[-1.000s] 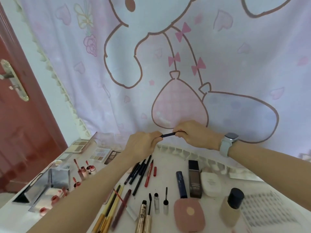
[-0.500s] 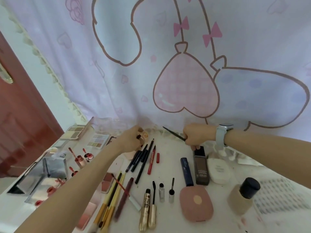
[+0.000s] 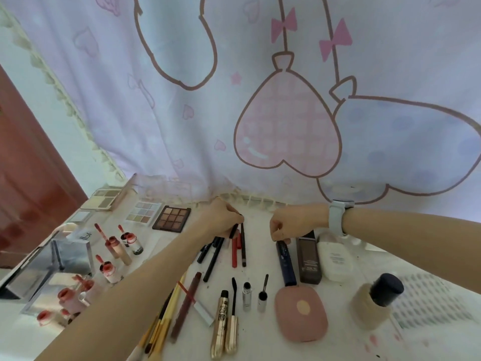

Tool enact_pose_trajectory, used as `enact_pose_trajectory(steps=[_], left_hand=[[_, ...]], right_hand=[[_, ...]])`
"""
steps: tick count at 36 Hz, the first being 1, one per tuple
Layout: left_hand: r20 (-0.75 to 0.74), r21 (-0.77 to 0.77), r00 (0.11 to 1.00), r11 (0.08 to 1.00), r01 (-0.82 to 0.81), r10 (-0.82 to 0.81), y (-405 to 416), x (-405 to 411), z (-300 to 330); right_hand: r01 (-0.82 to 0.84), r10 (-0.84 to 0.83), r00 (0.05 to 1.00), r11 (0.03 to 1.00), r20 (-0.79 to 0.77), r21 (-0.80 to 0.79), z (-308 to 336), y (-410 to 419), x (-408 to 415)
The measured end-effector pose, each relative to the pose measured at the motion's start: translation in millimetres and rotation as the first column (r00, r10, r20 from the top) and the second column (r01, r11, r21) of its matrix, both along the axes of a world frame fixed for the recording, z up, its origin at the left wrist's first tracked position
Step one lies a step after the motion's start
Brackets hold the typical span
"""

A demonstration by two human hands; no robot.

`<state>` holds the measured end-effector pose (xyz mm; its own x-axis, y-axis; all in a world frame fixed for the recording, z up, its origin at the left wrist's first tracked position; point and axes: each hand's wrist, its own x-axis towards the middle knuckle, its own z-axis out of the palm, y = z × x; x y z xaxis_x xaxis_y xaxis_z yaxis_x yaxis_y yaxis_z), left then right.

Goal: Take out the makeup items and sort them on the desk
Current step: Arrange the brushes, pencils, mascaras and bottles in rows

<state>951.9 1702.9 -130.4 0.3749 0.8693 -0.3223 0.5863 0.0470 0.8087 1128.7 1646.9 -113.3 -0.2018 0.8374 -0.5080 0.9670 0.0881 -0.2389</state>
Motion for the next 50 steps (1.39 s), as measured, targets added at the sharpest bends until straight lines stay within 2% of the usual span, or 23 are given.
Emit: enact_pose_trajectory(steps=[5,8,11,17,20,24,29,35,38,40,44,47,50], left_hand=[[-0.275,0.188,0.957,0.971,0.145,-0.09,-8.7,20.8,-9.5],[-0.35,0.31,0.934,0.932,0.19,-0.074,-10.4,30.7,-22.6],[-0.426,0.344,0.9,0.903,0.259,-0.096,-10.8,35.9,-32.7],[-0.597,0.5,0.799,0.746,0.439,-0.07,-10.4,35.3,-48.5],[-0.623,0.521,0.78,0.713,0.469,-0.057,-9.2,33.7,-50.6],[-0.616,0.534,0.787,0.719,0.445,-0.03,-8.9,29.7,-53.3],[-0.577,0.544,0.816,0.736,0.403,-0.021,-10.4,24.8,-55.3],[-0.455,0.573,0.887,0.739,0.354,-0.072,-9.5,18.6,-48.5],[-0.283,0.606,0.946,0.735,0.305,-0.159,-12.6,15.5,-35.2],[-0.168,0.602,0.965,0.754,0.262,-0.201,-16.4,14.9,-23.2],[-0.055,0.634,0.966,0.739,0.228,-0.251,-24.2,15.8,-4.2],[-0.044,0.692,0.961,0.686,0.225,-0.272,-23.8,14.4,-0.9],[-0.057,0.751,0.965,0.625,0.211,-0.257,-25.6,13.0,7.6]], right_hand=[[-0.044,0.029,0.994,0.988,0.104,0.151,-10.3,-2.4,11.6],[-0.052,0.03,0.99,0.985,0.135,0.164,-17.7,-1.4,14.7],[-0.056,0.034,0.989,0.987,0.147,0.148,-21.4,-0.7,15.8],[-0.083,0.038,0.978,0.973,0.207,0.215,-28.8,-1.4,17.0],[-0.094,0.033,0.966,0.97,0.258,0.226,-28.7,-3.9,13.6],[-0.111,0.036,0.95,0.967,0.311,0.229,-24.8,-7.4,6.8],[-0.076,0.01,0.956,0.974,0.292,0.215,-21.9,-6.0,3.2],[0.043,-0.079,0.985,0.975,0.157,0.216,-5.0,-4.4,8.5],[0.212,-0.209,0.977,0.948,-0.038,0.235,8.6,-1.4,15.4],[0.344,-0.297,0.932,0.907,-0.207,0.243,19.7,-0.5,18.6],[0.537,-0.39,0.808,0.797,-0.442,0.277,42.7,-4.1,18.4],[0.596,-0.395,0.72,0.774,-0.57,0.216,54.8,-8.4,14.6],[0.607,-0.381,0.675,0.773,-0.632,0.182,62.6,-13.3,8.8]])
